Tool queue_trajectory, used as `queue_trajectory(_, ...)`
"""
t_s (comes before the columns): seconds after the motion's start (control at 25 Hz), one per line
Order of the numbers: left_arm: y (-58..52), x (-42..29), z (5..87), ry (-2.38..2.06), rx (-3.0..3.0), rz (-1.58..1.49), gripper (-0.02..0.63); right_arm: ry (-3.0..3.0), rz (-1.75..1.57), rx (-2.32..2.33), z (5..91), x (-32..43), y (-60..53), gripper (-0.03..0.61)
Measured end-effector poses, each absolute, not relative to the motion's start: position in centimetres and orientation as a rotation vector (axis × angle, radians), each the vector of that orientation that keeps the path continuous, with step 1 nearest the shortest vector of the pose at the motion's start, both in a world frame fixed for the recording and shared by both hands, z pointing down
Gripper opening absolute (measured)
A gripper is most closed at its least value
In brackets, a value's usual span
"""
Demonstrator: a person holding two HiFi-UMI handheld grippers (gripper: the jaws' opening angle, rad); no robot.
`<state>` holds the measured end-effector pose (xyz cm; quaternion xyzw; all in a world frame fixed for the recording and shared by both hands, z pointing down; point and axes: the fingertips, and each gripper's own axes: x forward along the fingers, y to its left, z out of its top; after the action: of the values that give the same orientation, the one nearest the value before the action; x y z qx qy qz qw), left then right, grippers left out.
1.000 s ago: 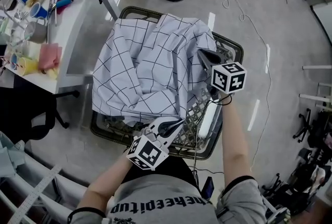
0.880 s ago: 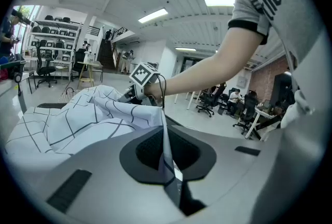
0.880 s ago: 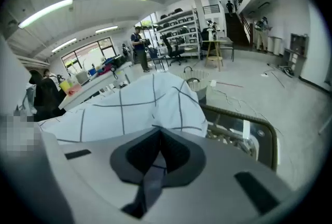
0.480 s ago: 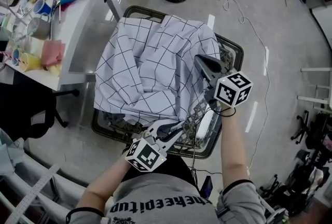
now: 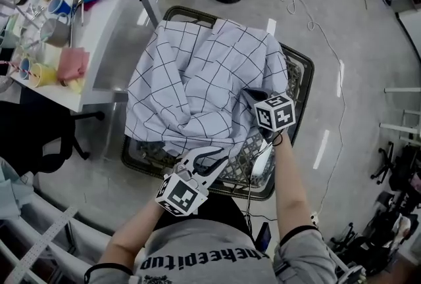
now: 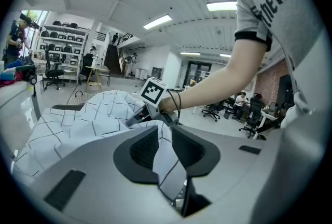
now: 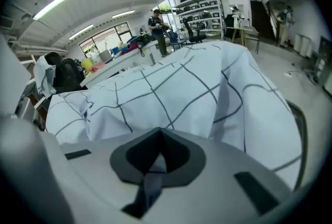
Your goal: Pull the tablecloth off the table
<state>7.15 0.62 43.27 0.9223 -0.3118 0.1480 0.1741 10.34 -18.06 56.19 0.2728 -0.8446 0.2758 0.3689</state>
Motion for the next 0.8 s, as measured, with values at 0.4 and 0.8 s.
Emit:
queue_trajectory(0.4,0.6,-3.1,43.6,-1.281,2.416,0.406,0.074,-2.430,0.691,0.753,47.3,7.7,-20.0,0.011)
queue_trajectory(0.8,1.4,-13.5,46.2,-1.569,2.048,0.291,0.014,-2.584,0.508,0.562,40.9,-3.9,-21.5,0.012)
